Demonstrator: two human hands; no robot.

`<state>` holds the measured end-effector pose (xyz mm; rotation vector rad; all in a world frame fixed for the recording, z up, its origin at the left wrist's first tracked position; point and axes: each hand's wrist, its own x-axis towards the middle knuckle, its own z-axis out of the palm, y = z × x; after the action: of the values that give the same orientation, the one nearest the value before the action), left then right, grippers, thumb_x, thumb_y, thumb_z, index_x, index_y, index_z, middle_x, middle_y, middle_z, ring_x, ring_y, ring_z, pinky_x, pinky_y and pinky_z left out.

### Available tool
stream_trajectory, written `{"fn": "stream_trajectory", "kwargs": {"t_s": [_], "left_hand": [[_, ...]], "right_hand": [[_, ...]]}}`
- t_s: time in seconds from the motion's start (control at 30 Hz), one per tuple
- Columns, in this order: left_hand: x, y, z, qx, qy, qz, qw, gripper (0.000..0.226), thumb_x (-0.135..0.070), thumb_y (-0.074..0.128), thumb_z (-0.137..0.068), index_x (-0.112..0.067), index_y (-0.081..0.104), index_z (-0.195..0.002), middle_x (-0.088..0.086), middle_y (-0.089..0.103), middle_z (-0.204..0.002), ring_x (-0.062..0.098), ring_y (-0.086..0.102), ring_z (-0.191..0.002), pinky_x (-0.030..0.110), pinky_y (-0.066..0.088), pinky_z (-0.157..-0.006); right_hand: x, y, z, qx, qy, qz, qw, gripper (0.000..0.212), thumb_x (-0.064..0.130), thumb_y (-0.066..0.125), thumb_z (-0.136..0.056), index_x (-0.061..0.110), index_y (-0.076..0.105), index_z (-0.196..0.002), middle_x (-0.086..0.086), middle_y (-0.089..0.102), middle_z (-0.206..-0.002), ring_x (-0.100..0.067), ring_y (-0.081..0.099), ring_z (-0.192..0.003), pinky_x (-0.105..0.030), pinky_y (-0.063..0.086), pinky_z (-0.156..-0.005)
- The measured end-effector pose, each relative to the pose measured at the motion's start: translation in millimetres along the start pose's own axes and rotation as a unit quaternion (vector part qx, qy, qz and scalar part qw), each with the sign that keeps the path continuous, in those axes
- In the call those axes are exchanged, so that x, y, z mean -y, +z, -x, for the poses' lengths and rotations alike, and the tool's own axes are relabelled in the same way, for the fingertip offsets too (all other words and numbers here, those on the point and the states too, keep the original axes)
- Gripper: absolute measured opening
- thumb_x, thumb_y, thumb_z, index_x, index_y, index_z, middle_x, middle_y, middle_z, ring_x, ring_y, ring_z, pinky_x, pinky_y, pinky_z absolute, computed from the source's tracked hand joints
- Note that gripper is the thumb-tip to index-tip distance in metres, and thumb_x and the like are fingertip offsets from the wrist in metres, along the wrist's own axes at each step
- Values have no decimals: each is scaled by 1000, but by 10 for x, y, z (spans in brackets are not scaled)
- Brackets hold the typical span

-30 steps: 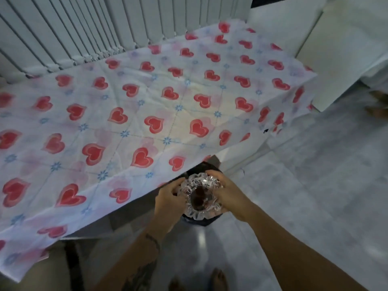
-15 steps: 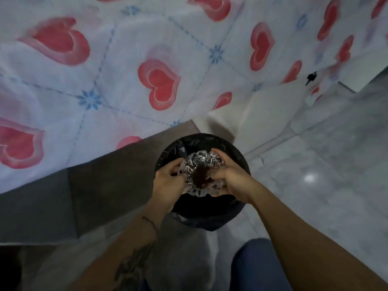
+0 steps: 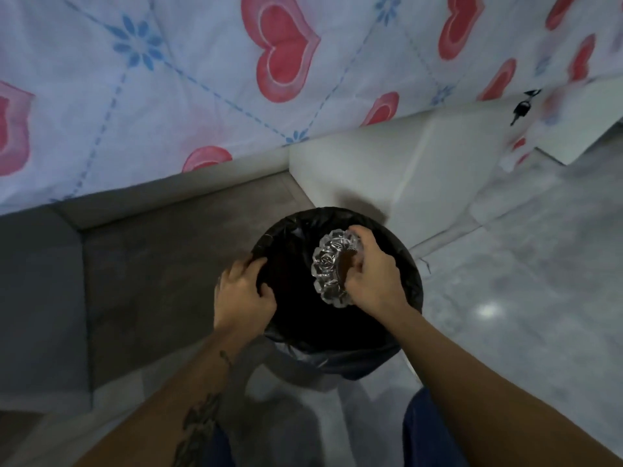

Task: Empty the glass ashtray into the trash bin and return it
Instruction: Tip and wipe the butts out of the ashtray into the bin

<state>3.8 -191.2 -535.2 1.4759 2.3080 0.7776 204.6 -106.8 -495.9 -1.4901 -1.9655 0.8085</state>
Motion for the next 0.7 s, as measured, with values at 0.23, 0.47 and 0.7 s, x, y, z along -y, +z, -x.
{"fn": "stream_trajectory", "kwargs": {"t_s": [0.23,0.47,0.7], "left_hand": [[181,64,-4,35,37,7,999,53,-9,56,-88,-13,50,-141,5,43,-150,29,45,-133,45,45,-107],[136,71,-23,43,26,19,999,62,-4,57,-84,-11,46,-144,6,39,-154,29,44,-136,45,43,-109],[169,171,10,26,40,31,998,69,0,57,-81,-7,40,-147,9,35,-156,29,40,-139,44,41,-111]], "right_hand": [[-18,37,-82,-3,-305,391,868,75,5,69,-68,21,44,-138,-17,60,-109,-33,61,-58,-32,45,-36],[-33,-85,-203,16,-408,425,808,55,10,28,-86,17,58,-132,-22,64,-110,-33,58,-56,-32,45,-34],[17,-194,-242,18,-418,415,808,59,8,24,-86,16,56,-135,-23,64,-113,-35,60,-62,-34,48,-37]]}}
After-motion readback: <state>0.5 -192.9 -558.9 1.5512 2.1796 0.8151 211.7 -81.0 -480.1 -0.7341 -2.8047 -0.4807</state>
